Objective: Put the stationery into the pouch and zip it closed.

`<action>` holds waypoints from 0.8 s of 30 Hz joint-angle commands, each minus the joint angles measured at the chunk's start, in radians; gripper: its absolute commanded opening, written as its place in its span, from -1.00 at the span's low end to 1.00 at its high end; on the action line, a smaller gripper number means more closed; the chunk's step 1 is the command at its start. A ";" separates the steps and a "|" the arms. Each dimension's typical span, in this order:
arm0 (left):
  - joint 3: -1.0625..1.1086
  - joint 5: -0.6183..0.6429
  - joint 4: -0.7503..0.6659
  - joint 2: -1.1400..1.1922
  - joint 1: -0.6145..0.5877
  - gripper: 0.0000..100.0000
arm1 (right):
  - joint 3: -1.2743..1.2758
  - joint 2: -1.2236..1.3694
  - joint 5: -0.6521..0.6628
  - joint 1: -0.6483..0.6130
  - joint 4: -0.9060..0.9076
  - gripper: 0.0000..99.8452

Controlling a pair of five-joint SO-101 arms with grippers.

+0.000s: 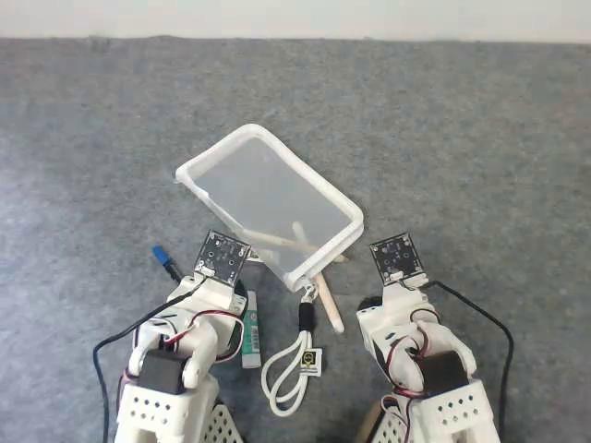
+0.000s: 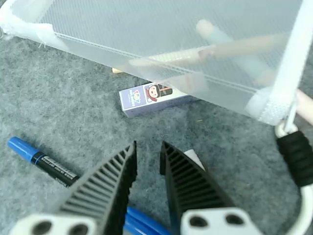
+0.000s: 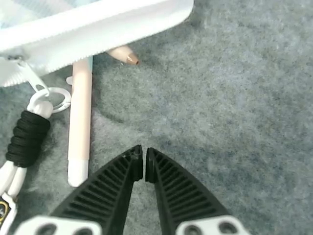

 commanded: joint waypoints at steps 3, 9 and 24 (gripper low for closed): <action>-0.013 -0.008 0.005 -0.003 0.003 -0.85 | 0.018 -0.024 -0.003 -0.001 0.012 -0.99; -0.013 -0.008 0.005 -0.003 0.003 -0.85 | 0.018 -0.024 -0.003 -0.001 0.012 -0.99; -0.013 -0.012 0.009 -0.003 -0.005 -0.85 | 0.018 -0.024 -0.003 -0.005 0.012 -0.99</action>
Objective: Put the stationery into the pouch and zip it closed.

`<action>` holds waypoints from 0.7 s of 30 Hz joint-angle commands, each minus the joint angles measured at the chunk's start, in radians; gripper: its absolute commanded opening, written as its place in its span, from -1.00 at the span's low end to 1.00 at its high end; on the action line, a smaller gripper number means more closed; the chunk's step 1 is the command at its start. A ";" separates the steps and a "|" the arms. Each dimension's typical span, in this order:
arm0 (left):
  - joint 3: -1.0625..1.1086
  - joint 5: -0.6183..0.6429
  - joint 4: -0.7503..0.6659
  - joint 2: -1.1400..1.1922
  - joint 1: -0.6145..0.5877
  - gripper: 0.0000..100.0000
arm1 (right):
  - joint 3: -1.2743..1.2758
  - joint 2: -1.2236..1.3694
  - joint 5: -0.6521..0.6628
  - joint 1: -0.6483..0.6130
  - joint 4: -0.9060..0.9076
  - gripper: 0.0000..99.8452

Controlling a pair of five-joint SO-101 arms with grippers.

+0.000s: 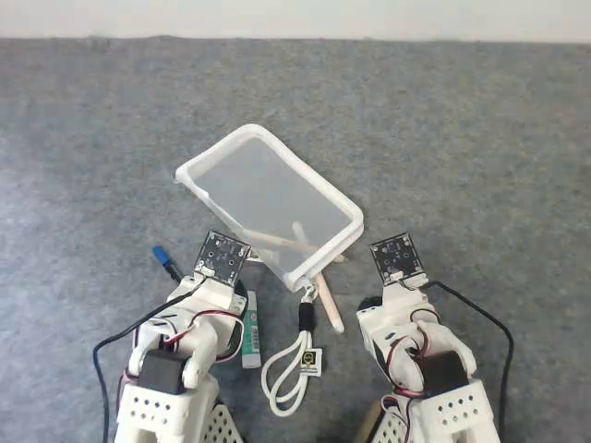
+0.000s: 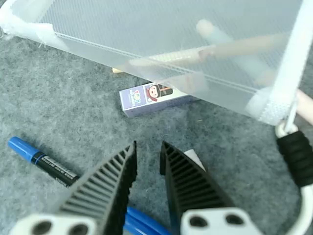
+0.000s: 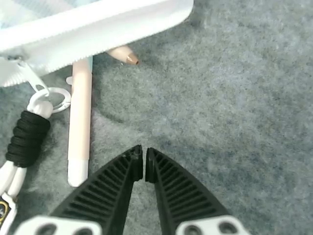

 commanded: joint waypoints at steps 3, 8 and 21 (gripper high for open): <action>-0.013 -0.012 0.008 -0.003 -0.006 -0.85 | 0.018 -0.024 -0.003 -0.005 0.012 -0.99; -0.016 -0.012 0.005 -0.003 -0.006 -0.85 | 0.018 -0.024 -0.003 -0.005 0.012 -0.99; -0.015 -0.008 -0.058 -0.003 -0.198 -0.85 | 0.015 -0.033 -0.002 0.001 0.002 -0.98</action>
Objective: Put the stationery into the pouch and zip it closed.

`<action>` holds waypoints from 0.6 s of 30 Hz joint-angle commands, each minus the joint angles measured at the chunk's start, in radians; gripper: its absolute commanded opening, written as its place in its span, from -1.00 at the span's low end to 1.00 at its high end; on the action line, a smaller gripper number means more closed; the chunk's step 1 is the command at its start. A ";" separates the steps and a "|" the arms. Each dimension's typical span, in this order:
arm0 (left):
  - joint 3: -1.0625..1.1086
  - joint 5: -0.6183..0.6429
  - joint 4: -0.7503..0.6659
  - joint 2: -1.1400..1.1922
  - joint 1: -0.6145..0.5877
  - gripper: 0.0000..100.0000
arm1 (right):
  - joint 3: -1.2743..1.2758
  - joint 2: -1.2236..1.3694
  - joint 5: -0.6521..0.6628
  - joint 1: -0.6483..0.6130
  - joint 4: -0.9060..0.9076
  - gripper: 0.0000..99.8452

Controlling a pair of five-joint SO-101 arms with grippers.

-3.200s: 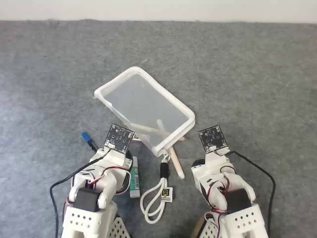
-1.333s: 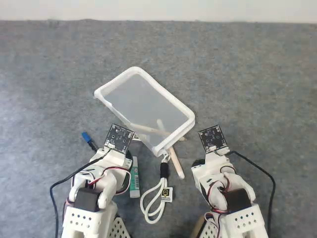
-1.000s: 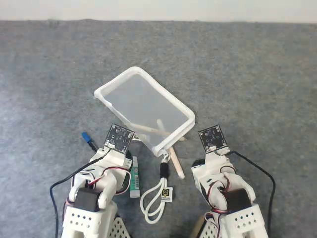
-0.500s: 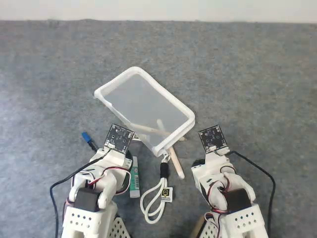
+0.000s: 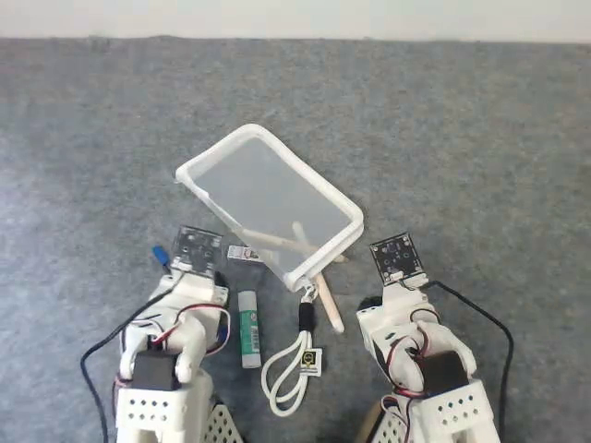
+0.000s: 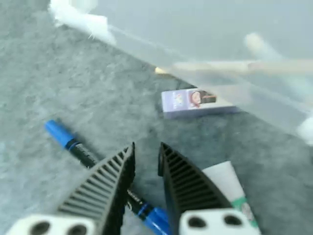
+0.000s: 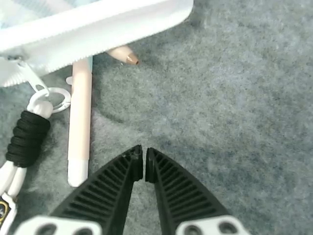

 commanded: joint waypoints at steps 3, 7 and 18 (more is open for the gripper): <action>-0.018 -0.018 -0.032 -0.003 -0.054 -0.85 | -0.032 -0.033 0.000 0.001 0.015 -0.98; -0.038 -0.114 -0.003 -0.003 -0.058 -0.84 | -0.130 -0.033 0.000 0.001 0.085 -0.98; -0.067 -0.130 0.026 -0.003 -0.187 -0.98 | -0.287 -0.033 0.005 0.001 0.088 -0.99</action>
